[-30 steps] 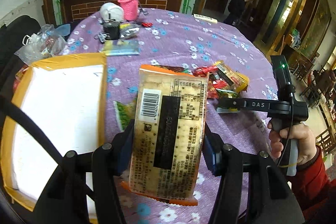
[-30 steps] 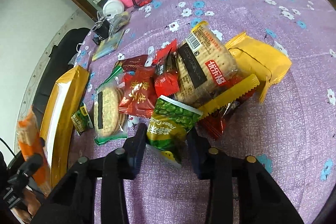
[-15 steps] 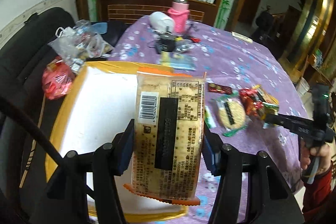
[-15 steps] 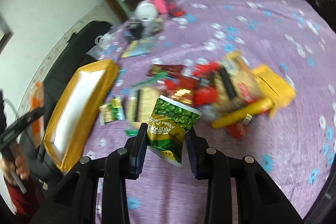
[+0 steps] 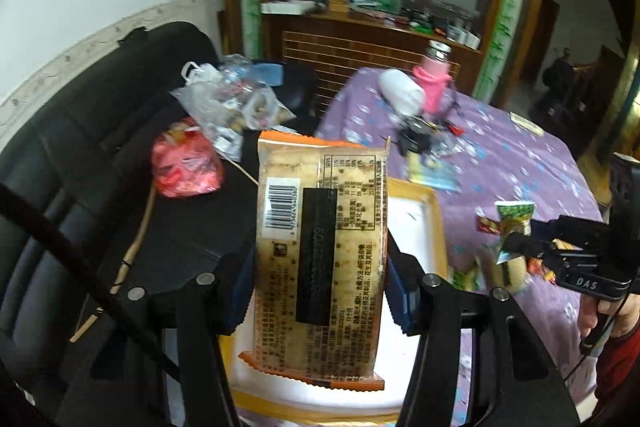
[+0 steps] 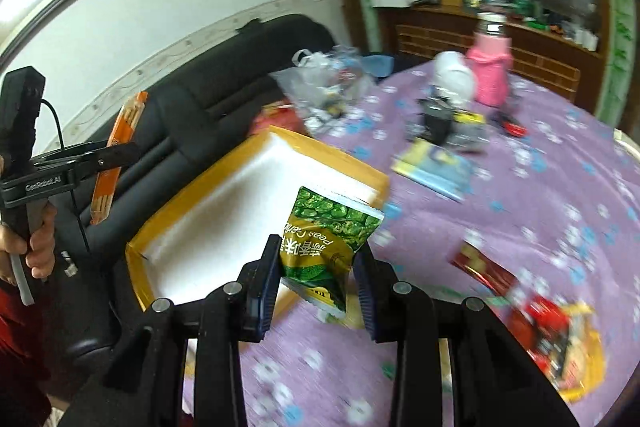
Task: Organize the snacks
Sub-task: 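Carry both snacks over the white box and release them inside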
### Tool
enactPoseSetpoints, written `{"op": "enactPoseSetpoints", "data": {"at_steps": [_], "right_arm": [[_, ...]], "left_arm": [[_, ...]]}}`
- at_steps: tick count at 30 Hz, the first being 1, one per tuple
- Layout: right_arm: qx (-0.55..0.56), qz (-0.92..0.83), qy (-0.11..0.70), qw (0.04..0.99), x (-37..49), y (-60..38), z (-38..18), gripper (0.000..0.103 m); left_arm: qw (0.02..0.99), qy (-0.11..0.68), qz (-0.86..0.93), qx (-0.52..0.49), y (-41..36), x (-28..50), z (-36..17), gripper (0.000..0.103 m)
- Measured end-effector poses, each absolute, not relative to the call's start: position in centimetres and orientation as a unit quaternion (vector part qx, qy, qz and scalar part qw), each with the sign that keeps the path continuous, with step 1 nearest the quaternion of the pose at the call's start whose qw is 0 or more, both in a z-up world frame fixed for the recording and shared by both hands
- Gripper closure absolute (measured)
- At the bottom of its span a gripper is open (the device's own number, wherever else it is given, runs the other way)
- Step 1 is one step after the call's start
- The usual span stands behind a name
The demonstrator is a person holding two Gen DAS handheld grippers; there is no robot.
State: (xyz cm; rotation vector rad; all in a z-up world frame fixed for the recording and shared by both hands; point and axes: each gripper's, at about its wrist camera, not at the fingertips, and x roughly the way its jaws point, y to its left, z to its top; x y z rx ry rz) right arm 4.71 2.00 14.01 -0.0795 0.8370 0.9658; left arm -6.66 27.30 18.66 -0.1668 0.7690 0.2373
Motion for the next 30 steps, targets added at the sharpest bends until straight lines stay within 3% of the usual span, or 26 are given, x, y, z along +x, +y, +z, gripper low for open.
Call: {"op": "enactPoseSetpoints", "data": {"at_steps": [11, 20, 30], "right_arm": [[-0.013, 0.456, 0.455, 0.765, 9.9, 10.0, 10.1, 0.069], [-0.017, 0.431, 0.482, 0.763, 12.4, 11.6, 6.9, 0.069], [-0.034, 0.414, 0.491, 0.766, 13.8, 11.7, 5.0, 0.069]], "left_arm": [[0.881, 0.450, 0.092, -0.111, 29.6, 2.4, 13.6, 0.046], [0.841, 0.531, 0.086, -0.054, 28.0, 9.1, 7.2, 0.046], [0.818, 0.569, 0.082, -0.012, 27.1, 11.2, 4.2, 0.046]]}}
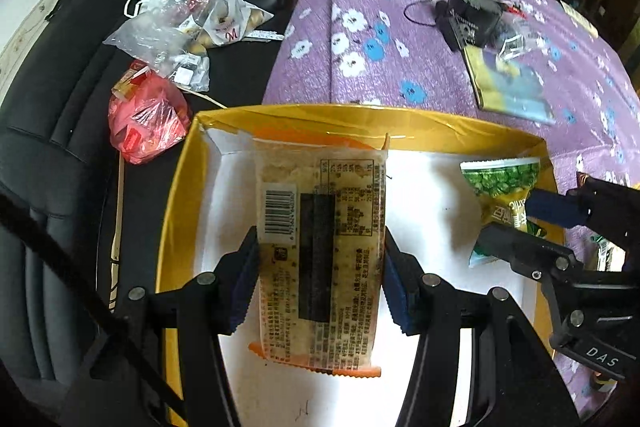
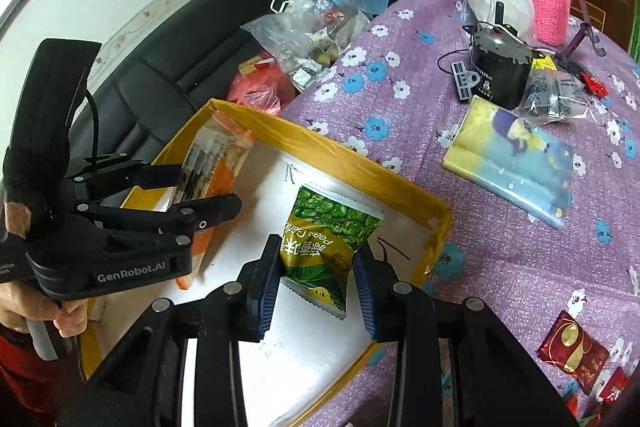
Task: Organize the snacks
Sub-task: 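Carry both snacks over the white box and release them inside, then return both grippers to the snack pile on the table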
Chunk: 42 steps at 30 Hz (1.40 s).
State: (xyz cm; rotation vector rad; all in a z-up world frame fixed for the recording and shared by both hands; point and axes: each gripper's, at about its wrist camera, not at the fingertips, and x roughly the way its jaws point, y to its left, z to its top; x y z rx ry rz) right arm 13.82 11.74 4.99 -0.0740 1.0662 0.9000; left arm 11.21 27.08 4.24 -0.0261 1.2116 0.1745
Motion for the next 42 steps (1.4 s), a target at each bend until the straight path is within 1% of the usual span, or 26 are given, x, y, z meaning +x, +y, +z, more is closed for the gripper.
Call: {"op": "enactPoseSetpoints", "data": {"at_steps": [10, 15, 18, 20, 21, 22, 23, 26, 28, 30, 31, 33, 34, 36, 38, 42], "right_arm": [[-0.054, 0.411, 0.477, 0.775, 13.6, 12.4, 4.9, 0.069], [-0.053, 0.412, 0.470, 0.779, 13.4, 12.3, 4.9, 0.067], [-0.051, 0.411, 0.467, 0.781, 13.2, 12.0, 5.2, 0.067], [-0.051, 0.412, 0.463, 0.783, 13.0, 11.7, 5.5, 0.066], [-0.051, 0.412, 0.459, 0.785, 12.9, 11.5, 5.7, 0.064], [-0.052, 0.411, 0.457, 0.787, 12.7, 11.2, 5.9, 0.062], [-0.052, 0.410, 0.453, 0.790, 12.4, 11.0, 6.2, 0.057], [-0.053, 0.413, 0.437, 0.797, 11.5, 9.8, 7.1, 0.055], [-0.050, 0.414, 0.424, 0.804, 10.6, 8.4, 7.8, 0.052], [-0.044, 0.418, 0.411, 0.809, 9.9, 7.1, 8.6, 0.042], [-0.041, 0.418, 0.404, 0.813, 9.4, 6.3, 9.0, 0.040], [-0.033, 0.418, 0.393, 0.818, 8.6, 4.9, 9.7, 0.032], [-0.026, 0.418, 0.388, 0.821, 8.2, 3.9, 10.0, 0.030], [-0.018, 0.417, 0.384, 0.824, 7.7, 2.8, 10.5, 0.023], [-0.012, 0.413, 0.382, 0.827, 7.3, 1.6, 10.8, 0.022], [-0.009, 0.405, 0.383, 0.830, 6.3, 0.0, 10.9, 0.017]], "left_arm": [[0.810, 0.579, 0.092, -0.003, 27.0, 12.6, 3.4, 0.046], [0.811, 0.577, 0.096, -0.001, 27.2, 12.6, 3.2, 0.044], [0.814, 0.571, 0.104, -0.001, 27.2, 12.4, 3.5, 0.037], [0.818, 0.565, 0.105, -0.004, 27.4, 12.3, 3.8, 0.031], [0.821, 0.561, 0.106, -0.007, 27.4, 12.2, 4.1, 0.029], [0.824, 0.557, 0.107, -0.010, 27.4, 12.1, 4.3, 0.024], [0.825, 0.554, 0.109, -0.011, 27.4, 11.9, 4.5, 0.021], [0.830, 0.546, 0.111, -0.010, 27.1, 11.4, 5.0, 0.018], [0.832, 0.542, 0.116, -0.006, 26.8, 10.9, 5.3, 0.017], [0.836, 0.536, 0.119, -0.003, 26.4, 10.4, 5.5, 0.017], [0.838, 0.532, 0.121, -0.002, 26.1, 10.0, 5.8, 0.017], [0.844, 0.523, 0.118, -0.002, 25.5, 9.1, 6.2, 0.015], [0.847, 0.519, 0.116, -0.003, 25.2, 8.7, 6.4, 0.012], [0.852, 0.510, 0.117, 0.001, 24.4, 7.9, 6.8, 0.011], [0.858, 0.501, 0.114, 0.008, 23.4, 7.2, 7.3, 0.011], [0.869, 0.486, 0.097, 0.006, 21.8, 5.7, 8.5, 0.009]]}}
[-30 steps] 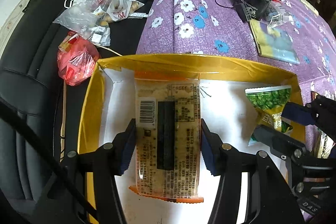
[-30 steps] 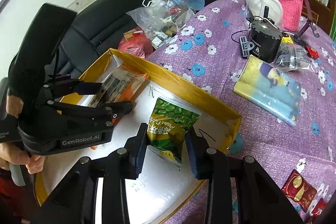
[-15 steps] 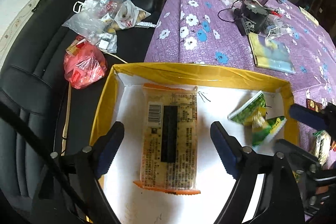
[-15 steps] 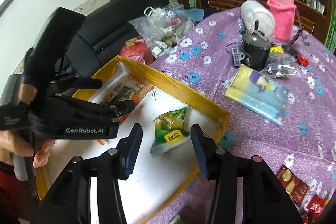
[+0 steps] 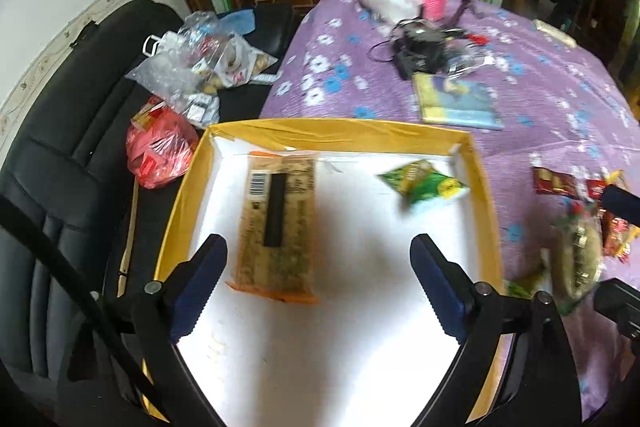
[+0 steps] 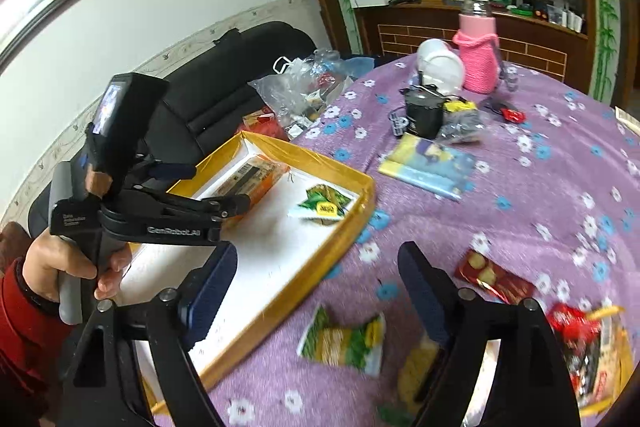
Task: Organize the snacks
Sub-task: 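Return both grippers to the snack pile on the table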
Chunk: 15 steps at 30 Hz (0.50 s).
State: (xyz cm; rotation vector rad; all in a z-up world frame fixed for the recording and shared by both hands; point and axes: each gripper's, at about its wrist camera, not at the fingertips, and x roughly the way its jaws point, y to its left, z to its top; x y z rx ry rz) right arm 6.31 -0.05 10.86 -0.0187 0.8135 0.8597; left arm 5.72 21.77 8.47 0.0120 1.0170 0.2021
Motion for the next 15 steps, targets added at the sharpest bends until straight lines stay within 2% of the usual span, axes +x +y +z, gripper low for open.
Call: {"op": "enactPoseSetpoints", "data": {"at_steps": [8, 15], "right_arm": [[0.006, 0.379, 0.398, 0.835, 4.9, -5.7, 10.4, 0.004], [0.036, 0.332, 0.417, 0.845, 4.7, -11.4, 9.8, 0.003]], "left_arm": [[0.883, 0.466, 0.057, -0.014, 19.2, 2.2, 10.5, 0.004], [0.887, 0.462, 0.014, -0.002, 15.4, 0.8, 10.9, 0.003]]}}
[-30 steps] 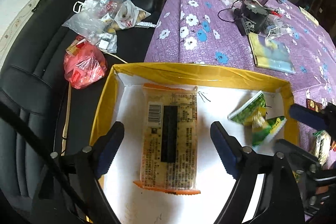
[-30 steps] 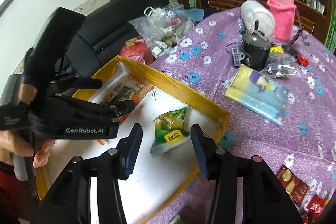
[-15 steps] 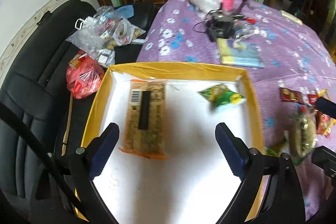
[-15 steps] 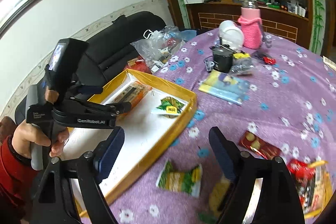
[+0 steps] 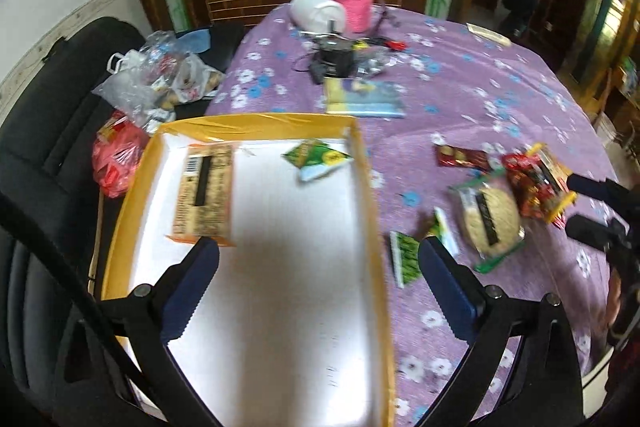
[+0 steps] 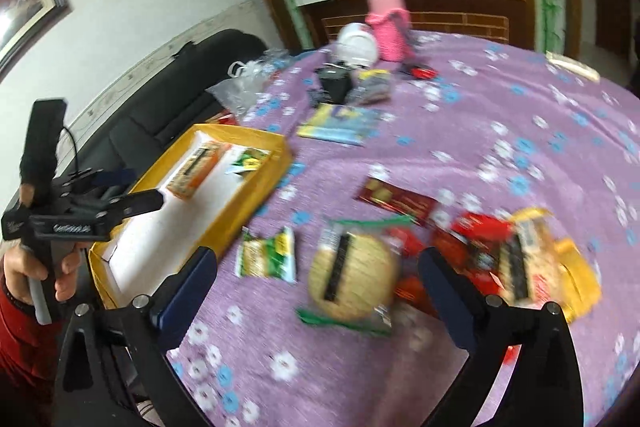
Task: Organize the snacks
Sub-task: 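Return both grippers to the snack pile on the table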
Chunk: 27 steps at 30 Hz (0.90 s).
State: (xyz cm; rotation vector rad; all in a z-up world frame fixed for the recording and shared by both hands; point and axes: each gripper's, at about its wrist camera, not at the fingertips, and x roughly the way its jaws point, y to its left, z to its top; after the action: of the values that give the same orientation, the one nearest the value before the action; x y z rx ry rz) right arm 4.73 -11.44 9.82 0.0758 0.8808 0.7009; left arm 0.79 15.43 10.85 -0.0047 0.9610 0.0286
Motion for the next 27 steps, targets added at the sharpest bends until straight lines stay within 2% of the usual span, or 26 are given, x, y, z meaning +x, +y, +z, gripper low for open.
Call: {"op": "enactPoseSetpoints", "data": {"at_steps": [12, 16, 21, 27], "right_arm": [[0.074, 0.271, 0.437, 0.854, 5.4, -18.2, 9.4, 0.002], [0.111, 0.236, 0.453, 0.853, 6.5, -21.1, 9.0, 0.002], [0.104, 0.216, 0.473, 0.848, 7.5, -22.7, 7.7, 0.003], [0.024, 0.213, 0.476, 0.853, 8.0, -22.0, 6.9, 0.011]], "left_arm": [[0.877, 0.469, -0.042, 0.093, 10.3, 2.1, 9.9, 0.003], [0.871, 0.466, -0.066, 0.138, 8.5, 2.7, 9.4, 0.003], [0.855, 0.464, -0.077, 0.220, 5.7, 3.6, 7.7, 0.003], [0.831, 0.483, -0.085, 0.263, 4.5, 5.2, 5.4, 0.020]]}}
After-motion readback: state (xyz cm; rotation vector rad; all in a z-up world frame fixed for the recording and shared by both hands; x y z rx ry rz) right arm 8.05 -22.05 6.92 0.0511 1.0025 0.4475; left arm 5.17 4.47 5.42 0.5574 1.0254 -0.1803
